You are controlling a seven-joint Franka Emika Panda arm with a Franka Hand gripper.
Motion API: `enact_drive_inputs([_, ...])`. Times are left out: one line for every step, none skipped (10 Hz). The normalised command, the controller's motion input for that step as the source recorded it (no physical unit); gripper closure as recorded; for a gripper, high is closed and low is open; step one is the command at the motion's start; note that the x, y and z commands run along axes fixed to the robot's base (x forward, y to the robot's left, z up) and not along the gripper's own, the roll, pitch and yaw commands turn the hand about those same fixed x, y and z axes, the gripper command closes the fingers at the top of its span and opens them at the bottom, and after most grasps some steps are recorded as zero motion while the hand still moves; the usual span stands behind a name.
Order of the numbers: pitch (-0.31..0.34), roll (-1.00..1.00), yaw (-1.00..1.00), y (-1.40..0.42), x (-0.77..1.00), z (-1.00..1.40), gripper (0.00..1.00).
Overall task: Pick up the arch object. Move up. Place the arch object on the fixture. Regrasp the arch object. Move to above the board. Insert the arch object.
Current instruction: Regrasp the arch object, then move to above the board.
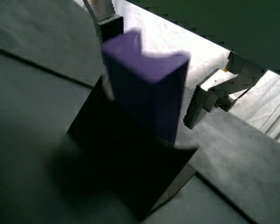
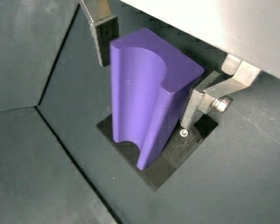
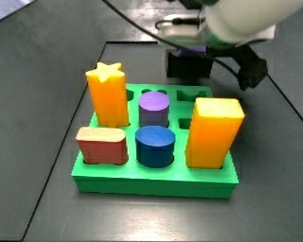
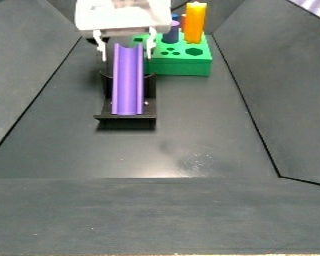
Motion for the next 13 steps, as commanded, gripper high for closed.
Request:
enact_drive_inputs([0.000,0.00,0.00,0.00,0.00,0.00,1.00])
enact_drive_inputs([0.299,-0.04,0.17,-0.03,0.08,1.00,1.00])
enact_drive_inputs([0.298,-0.05,0.17,-0.03,0.08,1.00,1.00])
enact_drive_inputs([0.264,-0.05,0.20,-0.03,0.08,1.00,1.00])
enact_drive_inputs([0.233,-0.05,0.22,-0.03,0.08,1.00,1.00])
enact_drive_inputs([0.162,-0.03,0.25,-0.04,0.08,1.00,1.00])
enact_drive_inputs([0.090,-0.01,0.25,-0.04,0.08,1.00,1.00])
enact_drive_inputs([0.045,0.00,0.23,-0.04,0.08,1.00,1.00])
enact_drive_inputs([0.011,0.00,0.20,-0.04,0.08,1.00,1.00])
enact_drive_inputs([-0.012,0.00,0.17,-0.04,0.08,1.00,1.00])
enact_drive_inputs([-0.027,0.00,0.12,-0.04,0.08,1.00,1.00])
enact_drive_inputs([-0.023,-0.01,0.09,-0.04,0.07,1.00,1.00])
enact_drive_inputs([-0.012,-0.01,0.06,-0.04,0.07,1.00,1.00])
